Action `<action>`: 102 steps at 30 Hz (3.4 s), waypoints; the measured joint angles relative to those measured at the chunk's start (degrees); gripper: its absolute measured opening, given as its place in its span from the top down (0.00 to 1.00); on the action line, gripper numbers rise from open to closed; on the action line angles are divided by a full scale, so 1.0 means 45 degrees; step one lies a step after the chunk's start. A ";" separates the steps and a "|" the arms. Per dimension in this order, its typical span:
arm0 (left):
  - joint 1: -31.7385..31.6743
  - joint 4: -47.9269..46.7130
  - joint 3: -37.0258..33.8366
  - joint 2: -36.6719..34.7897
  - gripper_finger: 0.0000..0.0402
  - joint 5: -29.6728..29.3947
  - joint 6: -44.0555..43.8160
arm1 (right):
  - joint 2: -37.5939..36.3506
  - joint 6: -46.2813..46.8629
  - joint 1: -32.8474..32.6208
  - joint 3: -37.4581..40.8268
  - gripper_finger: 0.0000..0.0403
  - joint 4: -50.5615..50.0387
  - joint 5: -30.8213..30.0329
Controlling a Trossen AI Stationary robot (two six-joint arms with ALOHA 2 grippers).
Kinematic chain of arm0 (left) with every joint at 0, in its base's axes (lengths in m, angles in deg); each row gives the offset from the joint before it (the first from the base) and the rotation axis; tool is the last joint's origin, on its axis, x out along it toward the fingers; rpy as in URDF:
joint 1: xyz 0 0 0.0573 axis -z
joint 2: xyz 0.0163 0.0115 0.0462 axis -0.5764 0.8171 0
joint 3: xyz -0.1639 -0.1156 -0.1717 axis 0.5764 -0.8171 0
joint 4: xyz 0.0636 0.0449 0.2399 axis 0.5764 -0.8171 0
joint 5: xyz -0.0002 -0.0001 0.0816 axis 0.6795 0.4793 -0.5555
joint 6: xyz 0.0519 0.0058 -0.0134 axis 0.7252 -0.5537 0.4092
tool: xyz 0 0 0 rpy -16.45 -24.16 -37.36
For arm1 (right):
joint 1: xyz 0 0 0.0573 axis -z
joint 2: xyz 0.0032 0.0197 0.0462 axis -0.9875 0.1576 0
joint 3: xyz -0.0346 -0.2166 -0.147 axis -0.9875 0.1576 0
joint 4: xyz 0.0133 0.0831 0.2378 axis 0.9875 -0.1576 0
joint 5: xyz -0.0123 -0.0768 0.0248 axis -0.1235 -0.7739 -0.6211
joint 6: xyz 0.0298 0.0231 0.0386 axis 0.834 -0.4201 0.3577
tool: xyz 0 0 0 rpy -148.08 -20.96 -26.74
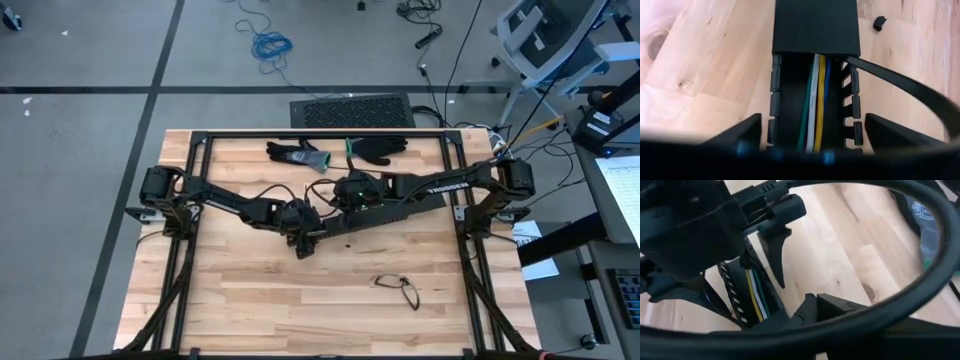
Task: Ziptie cables
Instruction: Close the black cable duct
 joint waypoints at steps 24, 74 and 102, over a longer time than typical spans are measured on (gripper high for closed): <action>0.0013 0.1850 -0.0005 0.0357 0.01 -0.0296 -0.0681 | -0.0034 -0.0757 0.0111 -0.0019 1.00 -0.1083 -0.0026; 0.0013 0.2937 -0.0015 0.1166 0.27 -0.2004 0.0450 | -0.0039 -0.0582 0.0164 -0.0019 1.00 -0.1064 -0.0029; 0.0013 0.2937 -0.0015 0.1166 0.41 -0.2018 0.0411 | -0.0581 -0.0824 -0.0249 -0.0029 1.00 -0.3003 0.1039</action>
